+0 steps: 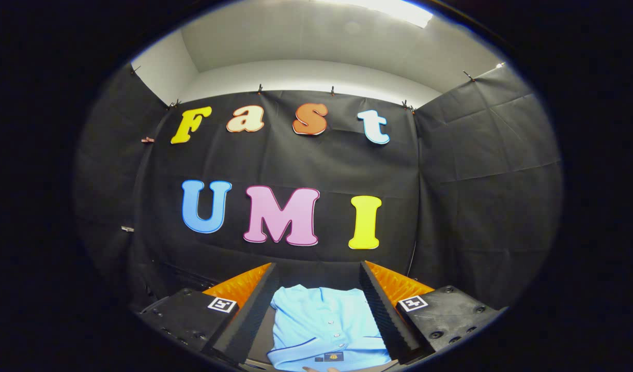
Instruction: Put the clothes into the washing machine and then close the washing machine lid.
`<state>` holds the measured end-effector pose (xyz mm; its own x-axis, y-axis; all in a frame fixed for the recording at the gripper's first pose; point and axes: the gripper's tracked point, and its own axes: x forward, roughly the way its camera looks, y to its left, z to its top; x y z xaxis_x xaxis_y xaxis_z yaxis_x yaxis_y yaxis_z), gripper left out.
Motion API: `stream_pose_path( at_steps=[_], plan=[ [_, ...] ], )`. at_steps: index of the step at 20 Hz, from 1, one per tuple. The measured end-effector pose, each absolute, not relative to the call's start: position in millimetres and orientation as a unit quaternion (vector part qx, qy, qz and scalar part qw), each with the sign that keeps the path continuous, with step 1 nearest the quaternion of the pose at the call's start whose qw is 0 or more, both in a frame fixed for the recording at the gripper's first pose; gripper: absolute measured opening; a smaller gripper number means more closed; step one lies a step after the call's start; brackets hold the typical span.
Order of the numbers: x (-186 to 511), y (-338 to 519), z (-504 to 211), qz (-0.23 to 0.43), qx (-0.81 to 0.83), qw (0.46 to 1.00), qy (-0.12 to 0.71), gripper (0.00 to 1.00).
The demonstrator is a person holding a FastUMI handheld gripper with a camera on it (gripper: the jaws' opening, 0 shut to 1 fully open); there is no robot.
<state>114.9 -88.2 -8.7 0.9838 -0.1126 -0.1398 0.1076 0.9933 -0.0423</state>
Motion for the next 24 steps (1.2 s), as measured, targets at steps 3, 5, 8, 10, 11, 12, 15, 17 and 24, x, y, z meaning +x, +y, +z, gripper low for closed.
stream_pose_path(
  at_steps=[3, 5, 8, 10, 11, 12, 15, 17, 24],
  plan=[
    [150.0, -90.8, -30.1, -0.043, -0.015, 0.993, 0.110, 0.98],
    [171.1, -101.4, -50.7, -0.050, -0.019, 0.988, 0.142, 0.98],
    [194.7, -115.7, -84.7, -0.060, -0.018, 0.979, 0.192, 0.98],
    [206.9, -122.1, -111.1, -0.064, -0.009, 0.970, 0.233, 0.98],
    [213.4, -124.0, -123.8, -0.063, -0.003, 0.966, 0.251, 0.98],
    [217.4, -123.2, -135.5, -0.061, 0.001, 0.961, 0.269, 0.99],
    [222.7, -131.6, -172.8, -0.069, -0.005, 0.943, 0.325, 0.99],
    [221.7, -137.1, -196.4, -0.074, -0.008, 0.930, 0.361, 0.99],
    [211.7, -139.1, -238.4, -0.069, -0.008, 0.899, 0.433, 0.99]
  ],
)
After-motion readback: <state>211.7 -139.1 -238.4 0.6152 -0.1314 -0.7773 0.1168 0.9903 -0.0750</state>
